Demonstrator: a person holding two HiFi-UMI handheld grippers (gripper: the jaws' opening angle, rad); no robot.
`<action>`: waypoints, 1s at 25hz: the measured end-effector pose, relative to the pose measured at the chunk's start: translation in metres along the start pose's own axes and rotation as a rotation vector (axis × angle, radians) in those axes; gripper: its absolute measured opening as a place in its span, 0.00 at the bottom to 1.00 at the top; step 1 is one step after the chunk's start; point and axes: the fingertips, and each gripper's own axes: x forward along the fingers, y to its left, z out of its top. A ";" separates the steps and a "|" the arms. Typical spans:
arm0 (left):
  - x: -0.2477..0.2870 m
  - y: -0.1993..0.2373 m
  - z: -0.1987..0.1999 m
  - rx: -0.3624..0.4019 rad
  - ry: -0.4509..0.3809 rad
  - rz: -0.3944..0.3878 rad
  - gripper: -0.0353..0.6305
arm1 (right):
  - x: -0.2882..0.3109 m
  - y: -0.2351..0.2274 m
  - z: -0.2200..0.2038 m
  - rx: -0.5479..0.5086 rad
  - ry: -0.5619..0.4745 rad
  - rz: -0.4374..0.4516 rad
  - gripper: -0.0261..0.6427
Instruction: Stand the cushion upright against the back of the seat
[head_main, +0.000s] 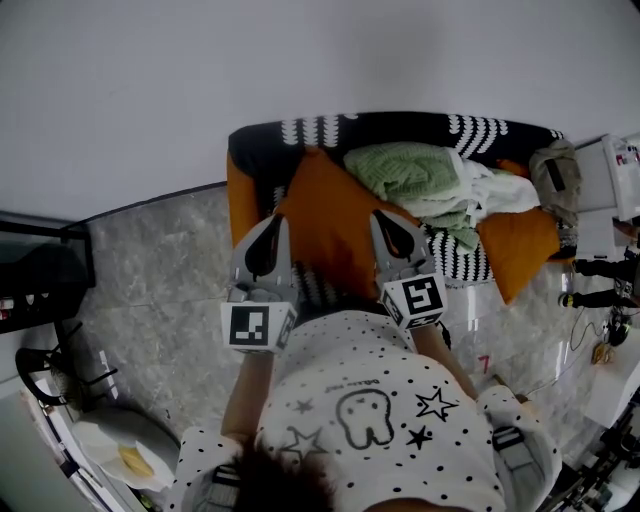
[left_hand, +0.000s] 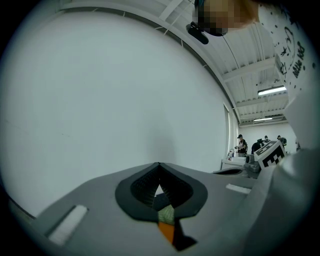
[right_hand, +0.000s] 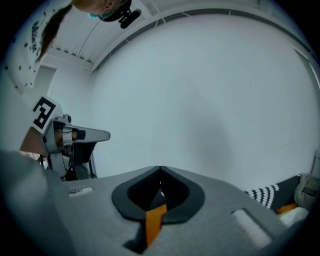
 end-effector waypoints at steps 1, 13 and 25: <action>0.001 -0.001 0.000 0.004 -0.001 -0.005 0.05 | -0.001 -0.001 -0.001 0.000 0.002 -0.004 0.03; 0.028 -0.012 -0.026 -0.026 0.032 -0.067 0.05 | -0.019 -0.022 -0.013 0.023 0.034 -0.070 0.03; 0.081 0.006 -0.102 -0.029 0.124 -0.079 0.24 | -0.012 -0.030 -0.031 0.126 0.039 -0.078 0.03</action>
